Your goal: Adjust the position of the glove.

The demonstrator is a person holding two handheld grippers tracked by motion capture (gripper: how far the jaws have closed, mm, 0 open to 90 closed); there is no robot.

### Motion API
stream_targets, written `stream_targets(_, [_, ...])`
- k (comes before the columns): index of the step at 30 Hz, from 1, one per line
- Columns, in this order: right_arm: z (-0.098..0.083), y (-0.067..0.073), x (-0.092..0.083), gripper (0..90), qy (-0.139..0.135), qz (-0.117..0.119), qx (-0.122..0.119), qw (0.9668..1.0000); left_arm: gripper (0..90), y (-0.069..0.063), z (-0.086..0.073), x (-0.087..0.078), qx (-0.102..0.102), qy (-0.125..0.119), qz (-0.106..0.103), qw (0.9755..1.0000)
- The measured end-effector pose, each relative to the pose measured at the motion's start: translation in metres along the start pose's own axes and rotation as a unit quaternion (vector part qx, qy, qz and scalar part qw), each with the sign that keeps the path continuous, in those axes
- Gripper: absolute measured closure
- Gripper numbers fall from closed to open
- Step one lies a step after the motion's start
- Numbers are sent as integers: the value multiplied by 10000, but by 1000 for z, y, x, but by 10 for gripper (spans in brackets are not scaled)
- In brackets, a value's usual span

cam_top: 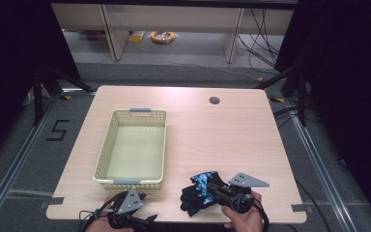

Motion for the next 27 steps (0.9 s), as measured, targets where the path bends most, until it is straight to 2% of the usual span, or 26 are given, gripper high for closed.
stream_targets(2, [-3,4,2,871,-6,15,11,10000,241,-3,2,0,-121,-69,-50,9999])
stream_targets(3, [-4,7,4,870,-9,40,21,10000,241,0,0,0,-1,7,4,10000])
stream_targets(4, [-7,10,5,869,48,59,61,10000,241,1,0,-1,27,-18,49,10000])
stream_targets(5, [-7,9,6,869,18,29,-16,10000,241,-1,2,-1,-34,-53,9,10000])
stream_targets(6, [-10,13,8,869,35,26,164,9999,241,-1,2,-1,-14,-44,19,10000])
stream_targets(7, [-13,14,9,869,159,-8,176,9997,242,-1,1,-1,-15,-41,10,10000])
stream_targets(9, [-16,13,14,869,176,-17,139,9997,241,-1,1,-1,-2,-52,34,10000])
stream_targets(10, [-17,8,15,868,230,-99,-64,9997,242,-2,2,-1,-26,-57,-13,10000])
stream_targets(12, [-20,9,17,867,265,-139,11,9996,242,-1,2,-1,59,-77,11,10000])
stream_targets(13, [-21,8,20,867,299,-137,-42,9994,242,0,1,0,72,-62,29,10000])
stream_targets(15, [-24,7,21,866,354,-223,-42,9991,242,-2,1,0,16,-37,17,10000])
stream_targets(16, [-29,9,28,864,422,-235,124,9988,242,-2,1,0,4,-30,10,10000])
stream_targets(17, [-29,9,28,864,422,-235,124,9988,242,-2,1,0,4,-30,10,10000])
stream_targets(18, [-33,5,32,865,536,-252,49,9982,242,-2,0,1,54,8,11,10000])
stream_targets(19, [-36,7,34,869,558,-250,187,9980,242,-3,0,0,16,-24,14,10000])
stream_targets(20, [-37,4,35,869,605,-265,29,9978,242,-2,0,0,119,-14,10,9999])
stream_targets(21, [-38,3,39,869,623,-248,-35,9977,242,-2,0,0,53,-3,32,10000])
stream_targets(22, [-40,3,38,868,688,-276,20,9972,243,-4,1,1,-3,-27,-37,10000])
stream_targets(24, [-42,1,41,867,676,-331,-7,9972,244,-3,0,1,115,-38,13,9999])
stream_targets(25, [-43,2,42,864,676,-237,44,9974,245,-4,0,1,34,-3,-20,10000])
stream_targets(27, [-42,0,41,854,657,-328,26,9973,246,-5,0,1,53,11,-31,10000])
Point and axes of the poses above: each handheld gripper's, and its own axes: x roughly forward along the jaws, z roughly out of its top, y roughly to its left, the point moved 10 cm from there along x, roughly forward along the jaws, and after that the axes turned 14 degrees about z, right-handed, at the moved point
